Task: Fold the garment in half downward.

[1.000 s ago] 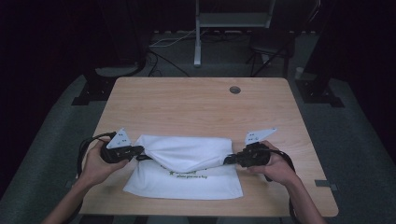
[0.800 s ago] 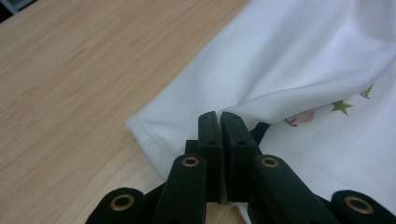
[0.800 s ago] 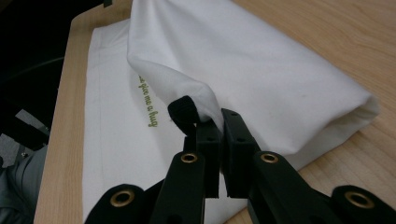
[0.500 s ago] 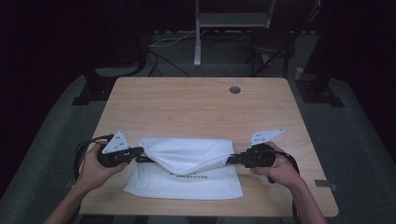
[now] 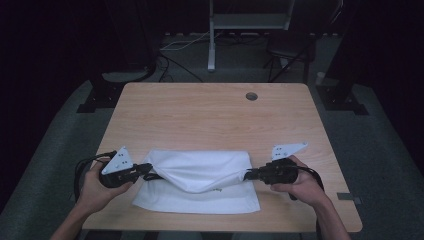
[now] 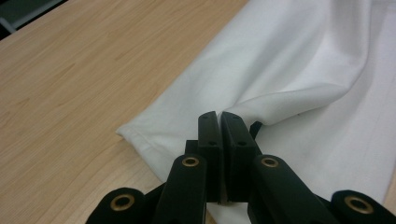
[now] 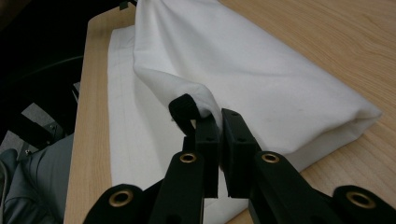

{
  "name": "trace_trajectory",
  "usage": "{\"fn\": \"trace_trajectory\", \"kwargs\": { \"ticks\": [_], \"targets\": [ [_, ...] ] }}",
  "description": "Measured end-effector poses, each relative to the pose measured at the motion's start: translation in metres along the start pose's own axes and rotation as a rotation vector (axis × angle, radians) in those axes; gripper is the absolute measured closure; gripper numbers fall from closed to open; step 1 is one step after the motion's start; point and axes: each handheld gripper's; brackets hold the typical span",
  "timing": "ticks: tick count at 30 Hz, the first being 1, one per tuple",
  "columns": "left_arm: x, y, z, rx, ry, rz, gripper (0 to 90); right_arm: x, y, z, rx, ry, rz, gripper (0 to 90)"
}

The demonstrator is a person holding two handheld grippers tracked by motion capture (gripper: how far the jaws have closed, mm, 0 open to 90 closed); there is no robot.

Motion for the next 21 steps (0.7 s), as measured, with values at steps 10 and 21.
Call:
{"fn": "trace_trajectory", "kwargs": {
  "ticks": [10,21],
  "targets": [
    [0.013,0.006,0.008,-0.015,-0.025,0.026,87.4,-0.008,0.004,0.007,-0.014,0.014,-0.010,85.8],
    [0.027,0.007,0.019,-0.042,-0.040,0.054,87.7,-0.015,0.006,0.013,-0.049,0.030,-0.032,85.6]
  ]
}}
Point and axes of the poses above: each handheld gripper's, and its own axes: y roughly backward along the jaws, z roughly out of its underside, x roughly to its right, and after that the axes turned 2 degrees about x, right-handed
